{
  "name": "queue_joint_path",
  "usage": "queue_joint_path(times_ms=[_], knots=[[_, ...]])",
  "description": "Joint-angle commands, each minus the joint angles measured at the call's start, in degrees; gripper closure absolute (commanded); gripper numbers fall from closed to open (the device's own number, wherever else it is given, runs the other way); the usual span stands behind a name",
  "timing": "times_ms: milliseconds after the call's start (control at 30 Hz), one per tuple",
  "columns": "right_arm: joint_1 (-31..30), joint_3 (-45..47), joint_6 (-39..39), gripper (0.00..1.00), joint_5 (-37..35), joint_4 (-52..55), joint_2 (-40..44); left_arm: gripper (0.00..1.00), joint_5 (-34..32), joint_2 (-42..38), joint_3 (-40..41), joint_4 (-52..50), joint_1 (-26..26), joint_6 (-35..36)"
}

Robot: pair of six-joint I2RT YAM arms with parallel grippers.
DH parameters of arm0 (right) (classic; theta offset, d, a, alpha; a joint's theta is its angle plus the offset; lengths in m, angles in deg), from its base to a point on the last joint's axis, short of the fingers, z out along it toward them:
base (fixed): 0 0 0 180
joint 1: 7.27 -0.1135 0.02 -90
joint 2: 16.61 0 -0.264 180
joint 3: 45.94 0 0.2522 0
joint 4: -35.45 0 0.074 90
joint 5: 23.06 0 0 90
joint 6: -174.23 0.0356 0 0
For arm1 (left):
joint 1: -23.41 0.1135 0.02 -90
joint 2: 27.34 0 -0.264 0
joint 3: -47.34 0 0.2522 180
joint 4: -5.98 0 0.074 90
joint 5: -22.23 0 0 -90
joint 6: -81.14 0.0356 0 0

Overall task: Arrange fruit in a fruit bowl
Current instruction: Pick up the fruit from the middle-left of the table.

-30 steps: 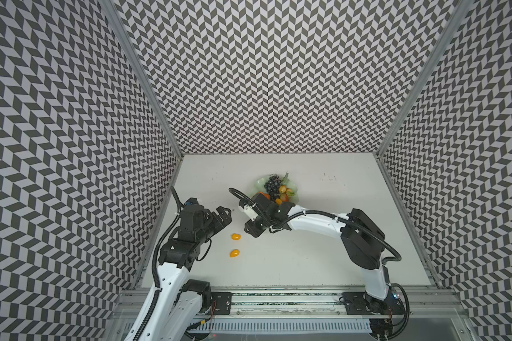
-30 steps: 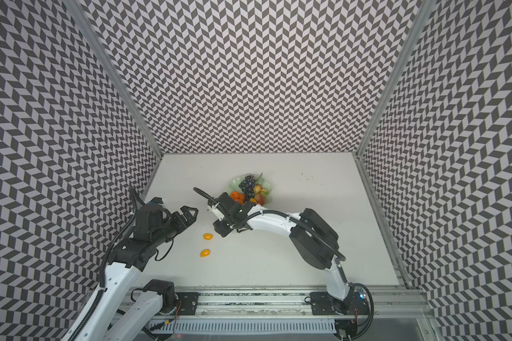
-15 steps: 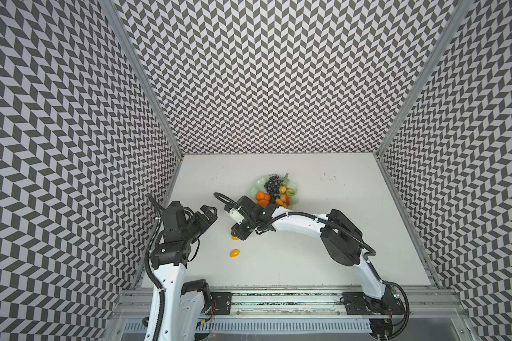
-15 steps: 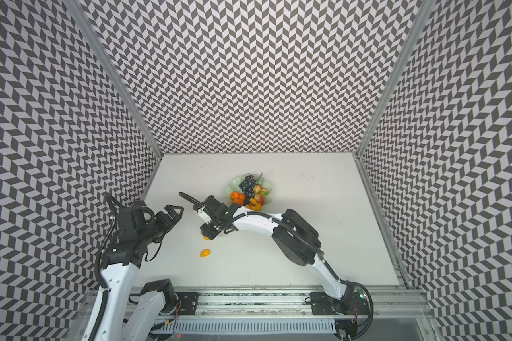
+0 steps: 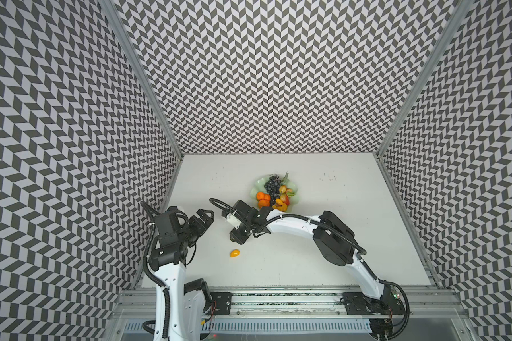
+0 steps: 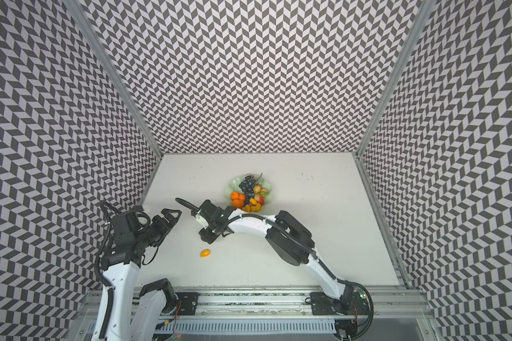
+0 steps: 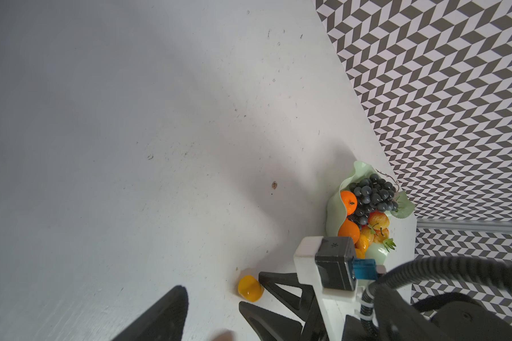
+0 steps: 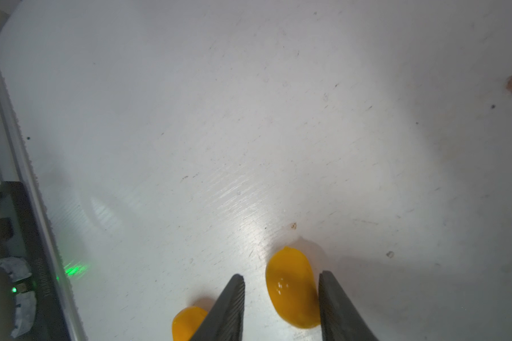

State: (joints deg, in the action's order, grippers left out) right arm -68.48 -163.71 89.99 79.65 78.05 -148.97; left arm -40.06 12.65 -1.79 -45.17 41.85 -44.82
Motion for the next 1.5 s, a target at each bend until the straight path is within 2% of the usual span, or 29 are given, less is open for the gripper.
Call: queue_joint_path(times_ms=[0,833,1467], knots=[[-0.6,-1.1,-1.0,0.58,0.1,0.0,-1.4,0.00,1.3,-0.3,0.3,0.4,0.4,1.0],[-1.6,-1.9,-1.0,0.70,-3.2,1.9,-2.3,0.00,3.1,-1.4,1.2,1.5,0.4,1.5],[-1.5,0.2,0.2,0.76,-3.5,0.9,3.7,0.01,9.3,-2.9,3.7,6.2,0.3,2.0]])
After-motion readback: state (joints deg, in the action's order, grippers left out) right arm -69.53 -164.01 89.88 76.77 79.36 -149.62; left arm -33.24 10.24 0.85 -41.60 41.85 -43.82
